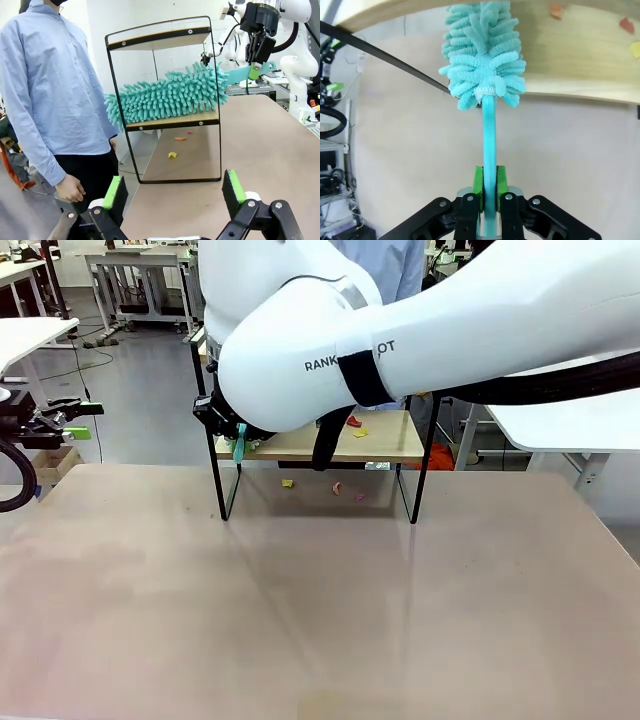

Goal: Clean the shelf.
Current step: Clean the specific section of the Shelf indicated by the human with the Duster.

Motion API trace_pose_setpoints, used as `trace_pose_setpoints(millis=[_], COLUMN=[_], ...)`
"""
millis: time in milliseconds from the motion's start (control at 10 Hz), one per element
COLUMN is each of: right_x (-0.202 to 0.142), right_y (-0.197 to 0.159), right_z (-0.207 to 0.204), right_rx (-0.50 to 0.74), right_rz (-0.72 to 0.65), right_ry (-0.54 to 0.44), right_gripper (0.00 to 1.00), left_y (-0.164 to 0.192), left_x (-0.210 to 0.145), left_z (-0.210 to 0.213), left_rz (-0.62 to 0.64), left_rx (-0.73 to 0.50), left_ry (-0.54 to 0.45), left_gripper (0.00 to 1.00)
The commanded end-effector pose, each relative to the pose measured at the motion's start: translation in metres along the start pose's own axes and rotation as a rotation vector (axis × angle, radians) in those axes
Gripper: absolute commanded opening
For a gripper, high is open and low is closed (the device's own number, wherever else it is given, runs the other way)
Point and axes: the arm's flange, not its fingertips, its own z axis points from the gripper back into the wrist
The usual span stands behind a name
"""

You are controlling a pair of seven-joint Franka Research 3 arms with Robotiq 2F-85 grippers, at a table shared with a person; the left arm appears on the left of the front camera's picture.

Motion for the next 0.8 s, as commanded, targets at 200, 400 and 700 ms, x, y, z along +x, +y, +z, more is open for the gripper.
trace_pose_setpoints(millis=[200,400,700], right_x=[0.000,0.000,0.007], right_y=[-0.001,-0.001,-0.021], right_z=[-0.002,-0.002,-0.006], right_rx=[0.006,0.006,-0.004], right_rz=[-0.021,-0.021,-0.037], right_ry=[0.026,0.026,0.107], right_gripper=[0.13,0.13,0.13], left_y=[0.000,0.000,0.000], left_x=[0.004,0.004,0.004], left_z=[-0.001,-0.001,-0.001], left_rz=[-0.005,-0.005,-0.005], left_rx=[-0.001,-0.001,-0.001], left_ry=[0.000,0.000,0.000], left_gripper=[1.00,1.00,1.00])
